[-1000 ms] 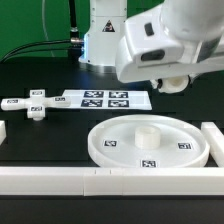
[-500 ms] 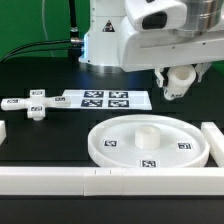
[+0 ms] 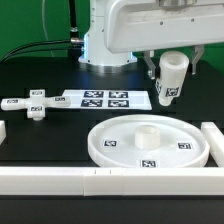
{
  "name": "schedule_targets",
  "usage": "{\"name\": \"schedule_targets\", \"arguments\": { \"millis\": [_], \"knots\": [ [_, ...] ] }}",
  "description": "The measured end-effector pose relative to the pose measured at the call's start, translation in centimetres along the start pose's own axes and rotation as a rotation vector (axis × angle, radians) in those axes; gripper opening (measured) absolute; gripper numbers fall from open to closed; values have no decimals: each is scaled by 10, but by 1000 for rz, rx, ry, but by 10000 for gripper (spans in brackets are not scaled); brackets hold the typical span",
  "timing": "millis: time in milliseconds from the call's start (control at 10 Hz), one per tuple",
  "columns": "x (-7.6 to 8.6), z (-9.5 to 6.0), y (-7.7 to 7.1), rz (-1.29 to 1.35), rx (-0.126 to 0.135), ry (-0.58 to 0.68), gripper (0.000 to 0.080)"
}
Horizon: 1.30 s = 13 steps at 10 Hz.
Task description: Assemble round table
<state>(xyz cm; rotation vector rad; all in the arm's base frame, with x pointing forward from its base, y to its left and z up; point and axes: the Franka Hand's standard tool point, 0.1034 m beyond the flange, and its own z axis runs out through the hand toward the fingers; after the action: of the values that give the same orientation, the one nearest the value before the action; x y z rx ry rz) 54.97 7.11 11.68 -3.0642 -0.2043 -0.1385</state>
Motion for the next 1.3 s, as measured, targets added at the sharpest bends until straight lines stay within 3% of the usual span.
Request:
{"name": "schedule_targets", "arguments": {
  "millis": [300,500,600,800,1000,1300],
  "knots": [
    [3,4,11,-46,-35,202,409],
    [4,5,26,-108,-53,216,409],
    [7,8,38,-201,-75,235,409],
    [7,9,40,-197,-81,257,409],
    [11,11,53,-224,-126,364,409],
    [3,17,42,-182,-96,322,409]
  ]
}}
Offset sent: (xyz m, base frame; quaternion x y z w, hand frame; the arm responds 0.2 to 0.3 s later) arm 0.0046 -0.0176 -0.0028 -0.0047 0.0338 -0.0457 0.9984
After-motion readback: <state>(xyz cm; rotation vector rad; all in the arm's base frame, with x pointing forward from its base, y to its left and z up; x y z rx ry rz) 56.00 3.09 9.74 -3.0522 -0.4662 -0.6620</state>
